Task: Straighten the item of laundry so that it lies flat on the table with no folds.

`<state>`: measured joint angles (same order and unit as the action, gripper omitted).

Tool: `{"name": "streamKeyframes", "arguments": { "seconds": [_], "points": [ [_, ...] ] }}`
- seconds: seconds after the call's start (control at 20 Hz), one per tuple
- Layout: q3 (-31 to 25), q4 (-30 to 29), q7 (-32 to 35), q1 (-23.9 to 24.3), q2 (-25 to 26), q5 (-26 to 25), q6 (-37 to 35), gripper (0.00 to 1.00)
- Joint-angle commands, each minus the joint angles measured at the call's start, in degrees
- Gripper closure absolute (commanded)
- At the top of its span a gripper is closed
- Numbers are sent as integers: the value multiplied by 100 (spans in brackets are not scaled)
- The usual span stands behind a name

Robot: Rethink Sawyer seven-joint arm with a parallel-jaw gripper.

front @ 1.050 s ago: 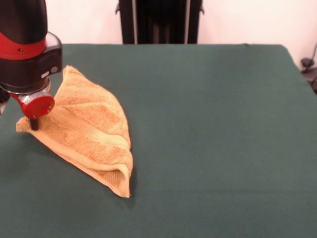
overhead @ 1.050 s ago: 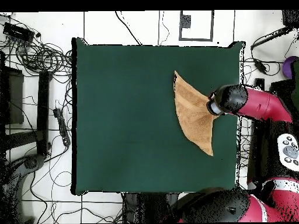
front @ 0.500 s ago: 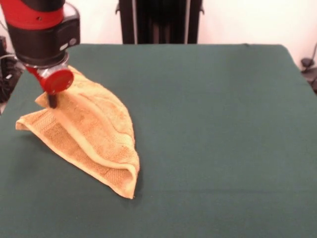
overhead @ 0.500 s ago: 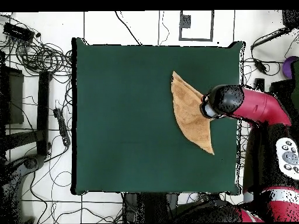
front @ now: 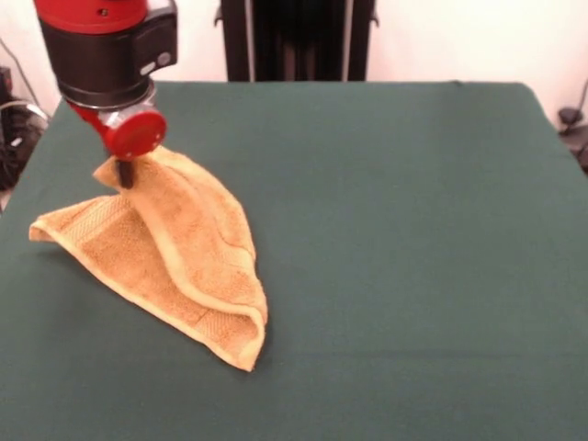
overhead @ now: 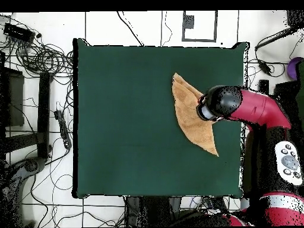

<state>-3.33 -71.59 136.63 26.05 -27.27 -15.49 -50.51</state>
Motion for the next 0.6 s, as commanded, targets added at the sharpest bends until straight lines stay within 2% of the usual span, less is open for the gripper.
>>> {"name": "streamKeyframes", "arguments": {
  "seconds": [0.05,0.35,0.6],
  "points": [
    [-126,-1501,1534,-398,143,773,231,100],
    [127,-2070,2279,-848,45,1410,884,100],
    [378,-2354,2461,-1226,-86,1841,1045,100]
  ]
}}
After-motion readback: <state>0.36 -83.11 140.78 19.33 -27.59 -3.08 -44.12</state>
